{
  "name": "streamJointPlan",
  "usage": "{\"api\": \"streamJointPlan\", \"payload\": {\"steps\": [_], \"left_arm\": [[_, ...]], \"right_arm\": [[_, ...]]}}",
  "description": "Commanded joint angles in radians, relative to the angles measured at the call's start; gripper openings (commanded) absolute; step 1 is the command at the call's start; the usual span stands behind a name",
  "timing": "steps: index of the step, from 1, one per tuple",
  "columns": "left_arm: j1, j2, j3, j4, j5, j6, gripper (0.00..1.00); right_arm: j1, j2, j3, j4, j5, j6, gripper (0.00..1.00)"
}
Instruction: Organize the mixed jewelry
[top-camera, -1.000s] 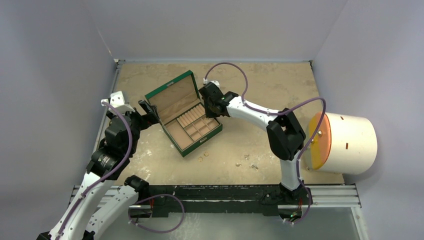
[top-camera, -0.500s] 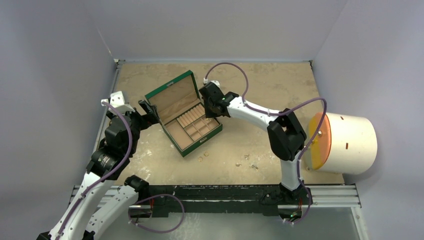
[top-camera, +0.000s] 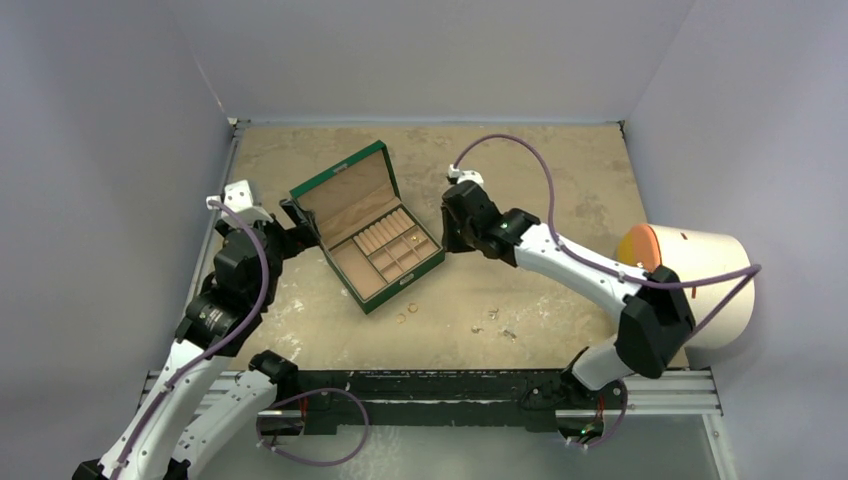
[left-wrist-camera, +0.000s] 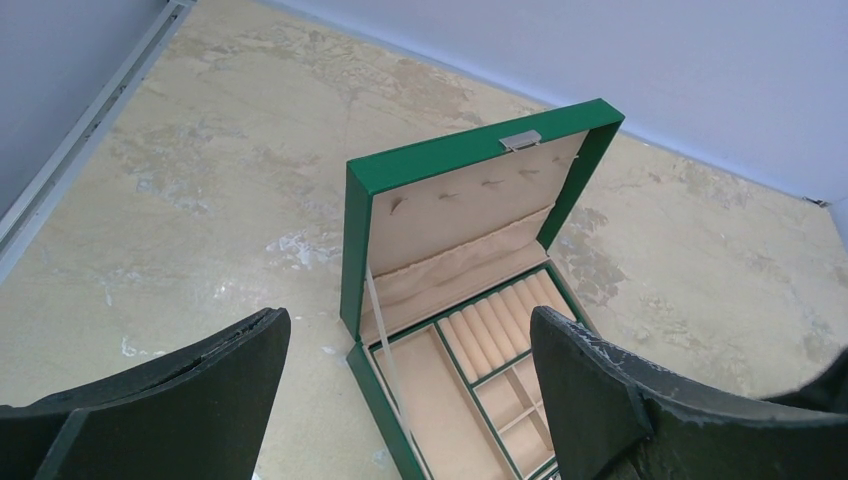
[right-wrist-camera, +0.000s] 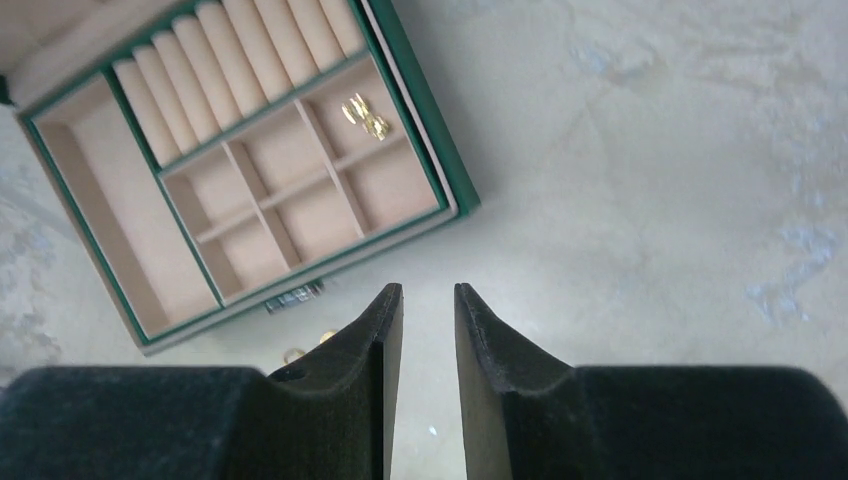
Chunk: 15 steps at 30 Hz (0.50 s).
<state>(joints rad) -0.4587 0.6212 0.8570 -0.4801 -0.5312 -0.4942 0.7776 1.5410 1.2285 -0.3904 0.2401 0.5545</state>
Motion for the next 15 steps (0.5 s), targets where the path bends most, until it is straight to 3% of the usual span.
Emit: {"api": "streamJointPlan", "payload": {"steps": [1,10,15], "left_arm": [[0.011,0.010,0.008,0.035,-0.006,0.013,0.90],[0.021,0.029,0.008,0.041,0.012,0.013,0.90],[0.026,0.031,0.008,0.041,0.016,0.013,0.90]], "right_arm": [[-0.006,-0.116,-0.122,-0.016,0.004,0.041,0.29],[0.026,-0.303,-0.436,0.149,-0.179,0.046,0.29],[0.120,-0.251,-0.460,0.246,-0.189,0.076,0.30]]}}
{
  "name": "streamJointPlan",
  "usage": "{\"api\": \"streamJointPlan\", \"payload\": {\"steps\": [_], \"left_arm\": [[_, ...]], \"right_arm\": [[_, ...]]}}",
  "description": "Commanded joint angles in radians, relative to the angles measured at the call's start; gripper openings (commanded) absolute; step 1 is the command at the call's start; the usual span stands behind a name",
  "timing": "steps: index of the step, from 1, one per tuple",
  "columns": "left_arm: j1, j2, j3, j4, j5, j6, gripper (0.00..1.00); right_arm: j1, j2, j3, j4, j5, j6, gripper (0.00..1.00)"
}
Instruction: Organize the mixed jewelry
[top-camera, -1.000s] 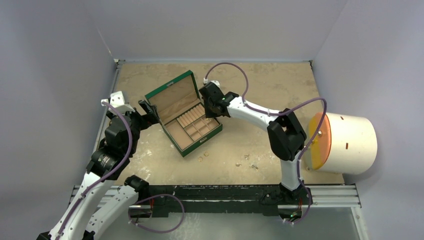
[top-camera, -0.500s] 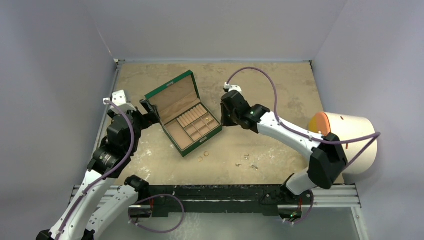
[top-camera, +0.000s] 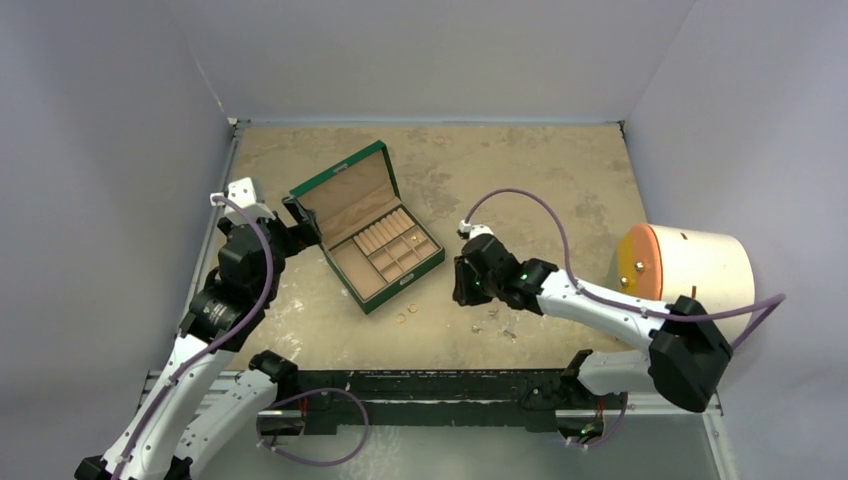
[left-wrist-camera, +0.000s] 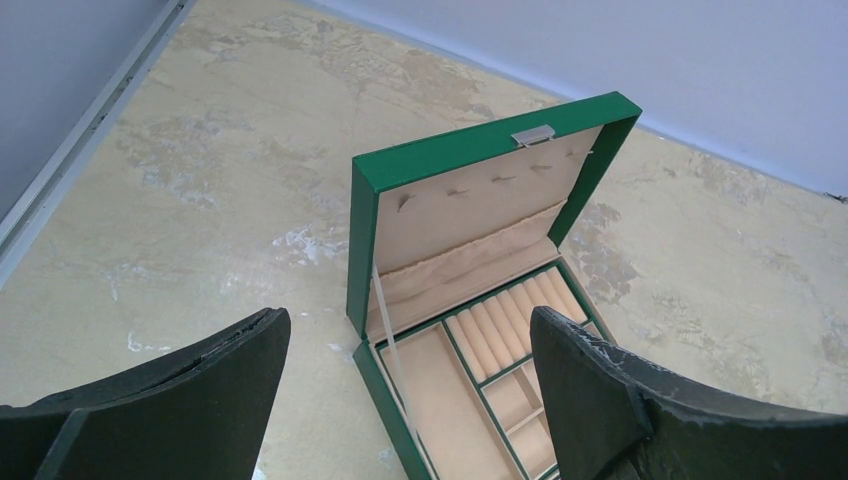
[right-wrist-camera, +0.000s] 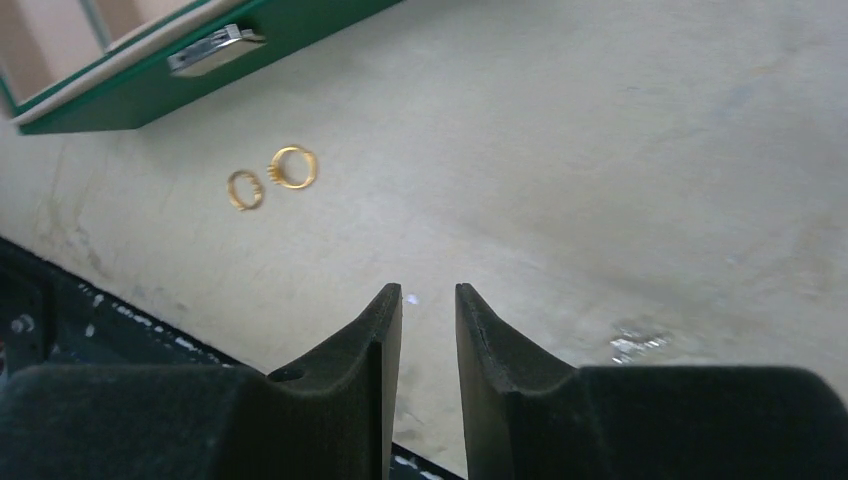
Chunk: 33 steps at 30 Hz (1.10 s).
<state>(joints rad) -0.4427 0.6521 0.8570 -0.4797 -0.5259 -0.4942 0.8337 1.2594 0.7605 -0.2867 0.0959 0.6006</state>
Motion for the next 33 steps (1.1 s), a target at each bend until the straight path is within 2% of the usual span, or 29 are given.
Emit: {"api": "streamJointPlan", "payload": {"steps": [1,5,17,33], "left_arm": [[0.011,0.000,0.008,0.041,0.010,0.013,0.90],[0.012,-0.004,0.009,0.039,0.009,0.013,0.90],[0.012,-0.012,0.009,0.039,0.009,0.013,0.90],[0.012,-0.012,0.008,0.041,0.017,0.013,0.90]], "right_arm": [[0.084,0.062,0.020,0.153,-0.036,0.035,0.30],[0.131,0.155,0.075,0.183,0.000,0.042,0.30],[0.173,0.358,0.214,0.255,-0.043,0.037,0.30],[0.206,0.454,0.240,0.256,-0.054,0.066,0.29]]}}
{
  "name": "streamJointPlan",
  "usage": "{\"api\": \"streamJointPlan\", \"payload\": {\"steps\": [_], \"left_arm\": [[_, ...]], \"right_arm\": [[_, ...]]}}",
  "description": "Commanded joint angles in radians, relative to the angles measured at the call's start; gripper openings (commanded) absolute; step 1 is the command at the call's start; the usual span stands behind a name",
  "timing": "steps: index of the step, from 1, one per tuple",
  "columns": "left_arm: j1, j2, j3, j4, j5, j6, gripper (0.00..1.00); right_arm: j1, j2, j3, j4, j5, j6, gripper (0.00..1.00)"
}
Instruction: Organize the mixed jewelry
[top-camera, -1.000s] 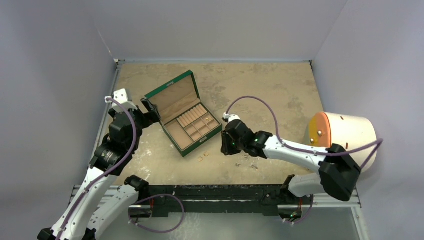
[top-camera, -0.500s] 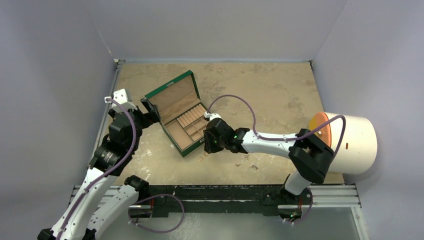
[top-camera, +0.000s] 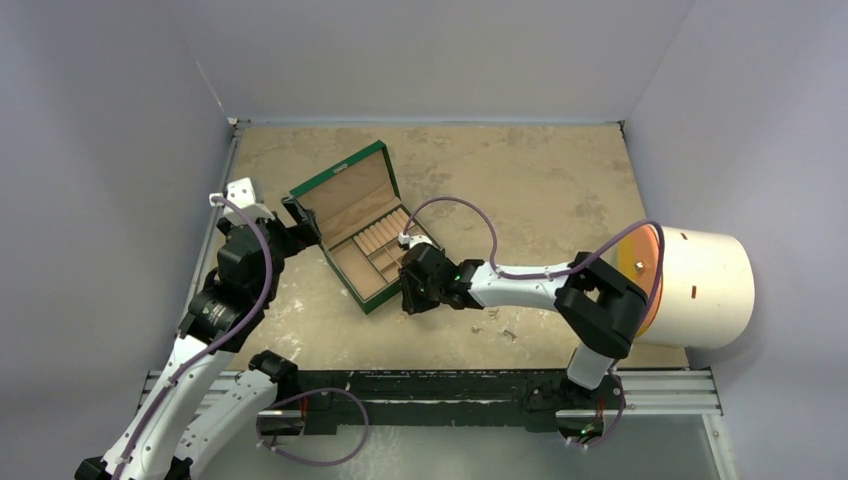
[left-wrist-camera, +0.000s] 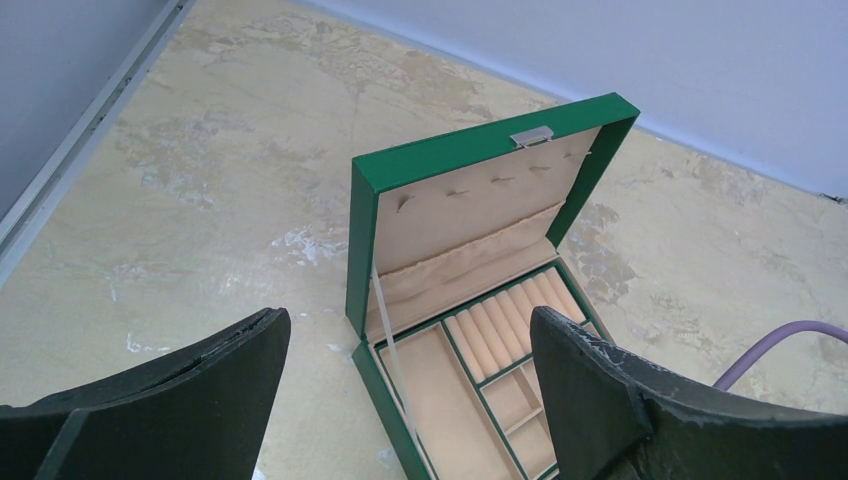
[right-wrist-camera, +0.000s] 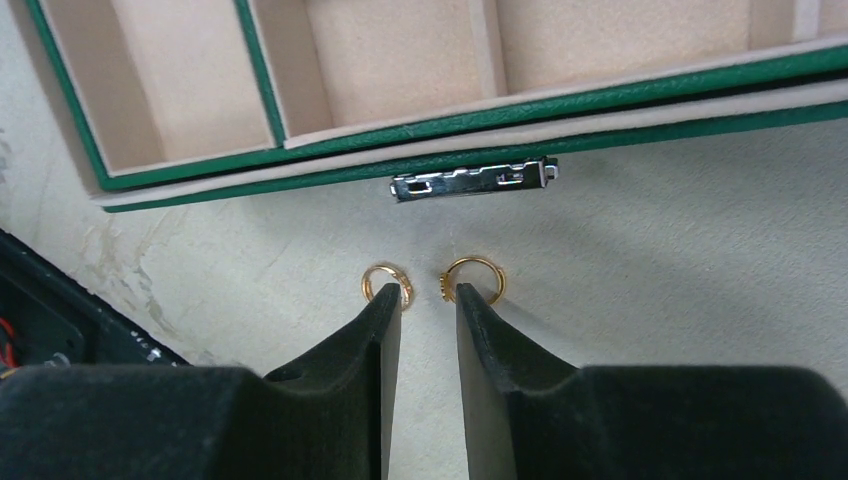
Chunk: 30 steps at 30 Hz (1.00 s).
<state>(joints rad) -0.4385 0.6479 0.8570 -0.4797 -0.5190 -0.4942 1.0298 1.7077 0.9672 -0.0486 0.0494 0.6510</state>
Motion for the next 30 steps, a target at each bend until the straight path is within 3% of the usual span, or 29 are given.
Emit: {"api": "streamJointPlan", "payload": {"steps": [1,16,24,27,30], "left_arm": [[0.007,-0.007,0.009,0.041,0.010,0.013,0.90],[0.007,-0.006,0.009,0.039,0.008,0.013,0.90],[0.007,-0.001,0.008,0.038,0.005,0.014,0.90],[0.007,-0.001,0.008,0.038,0.005,0.013,0.90],[0.007,-0.002,0.008,0.037,0.004,0.013,0.90]], "right_arm": [[0.011,0.008,0.034,0.018,-0.005,0.017,0.29],[0.025,0.054,0.030,0.011,0.033,0.001,0.24],[0.040,0.067,0.034,-0.017,0.085,-0.017,0.11],[0.044,0.069,0.043,-0.058,0.116,-0.018,0.00],[0.048,0.046,0.033,-0.060,0.125,-0.023,0.00]]}}
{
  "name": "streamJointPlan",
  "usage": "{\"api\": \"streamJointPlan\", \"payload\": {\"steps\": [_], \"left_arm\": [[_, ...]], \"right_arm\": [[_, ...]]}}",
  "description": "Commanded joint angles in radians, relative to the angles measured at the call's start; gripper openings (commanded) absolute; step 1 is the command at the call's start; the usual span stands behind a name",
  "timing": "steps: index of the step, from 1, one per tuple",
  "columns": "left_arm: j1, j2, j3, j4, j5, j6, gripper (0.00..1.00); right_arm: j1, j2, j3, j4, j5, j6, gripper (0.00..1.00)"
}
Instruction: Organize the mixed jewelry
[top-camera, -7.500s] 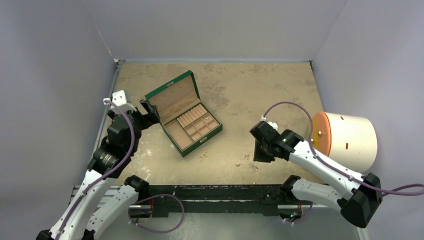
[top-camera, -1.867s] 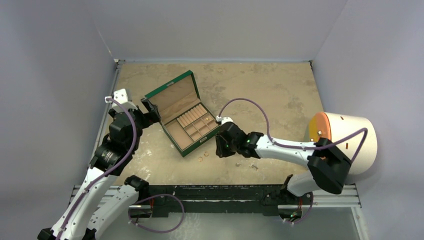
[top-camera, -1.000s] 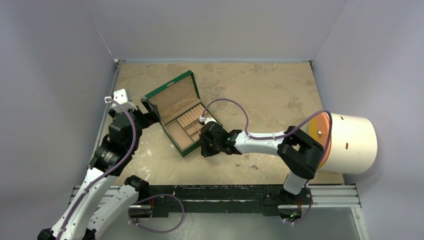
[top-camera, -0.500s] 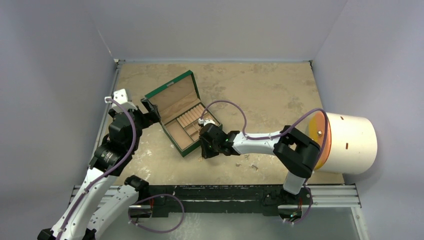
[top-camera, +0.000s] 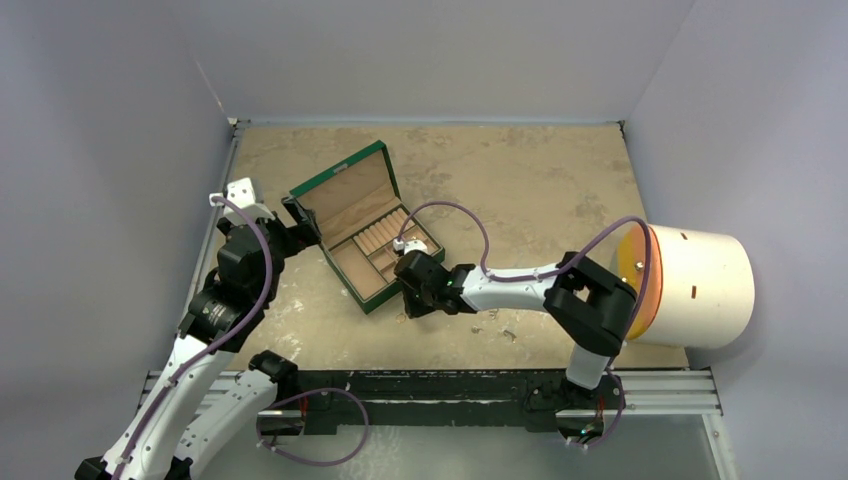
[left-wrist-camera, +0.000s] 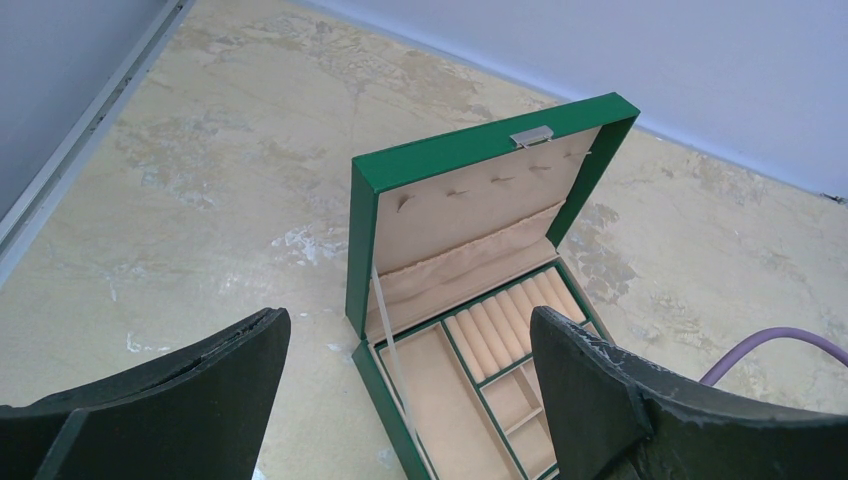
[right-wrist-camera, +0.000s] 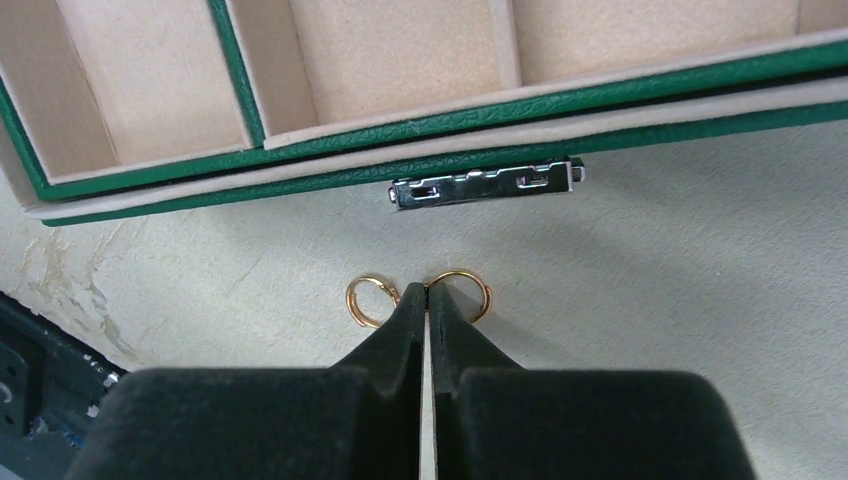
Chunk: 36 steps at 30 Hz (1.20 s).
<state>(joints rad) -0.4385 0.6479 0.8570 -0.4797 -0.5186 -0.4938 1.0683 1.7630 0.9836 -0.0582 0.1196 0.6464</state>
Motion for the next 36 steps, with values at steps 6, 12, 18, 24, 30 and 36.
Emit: {"api": "streamJointPlan", "payload": {"steps": [6,12,18,24,30,36], "left_arm": [[0.007,-0.008,0.005,0.049,0.045,0.012,0.90],[0.006,-0.015,-0.003,0.094,0.200,0.009,0.90],[0.006,-0.015,0.001,0.106,0.437,-0.047,0.89],[0.006,0.068,0.034,0.062,0.750,-0.077,0.88],[0.006,0.148,0.003,0.044,0.977,-0.098,0.86],[-0.005,0.202,-0.054,0.038,1.119,-0.122,0.82]], "right_arm": [[0.010,-0.104,-0.018,-0.036,0.046,-0.035,0.00],[0.010,-0.297,-0.101,0.047,-0.021,-0.142,0.00],[0.010,-0.508,-0.214,0.158,-0.109,-0.358,0.00],[0.010,-0.638,-0.289,0.242,-0.264,-0.660,0.00],[0.012,-0.671,-0.288,0.225,-0.445,-0.987,0.00],[0.015,-0.689,-0.260,0.113,-0.545,-1.333,0.00]]}}
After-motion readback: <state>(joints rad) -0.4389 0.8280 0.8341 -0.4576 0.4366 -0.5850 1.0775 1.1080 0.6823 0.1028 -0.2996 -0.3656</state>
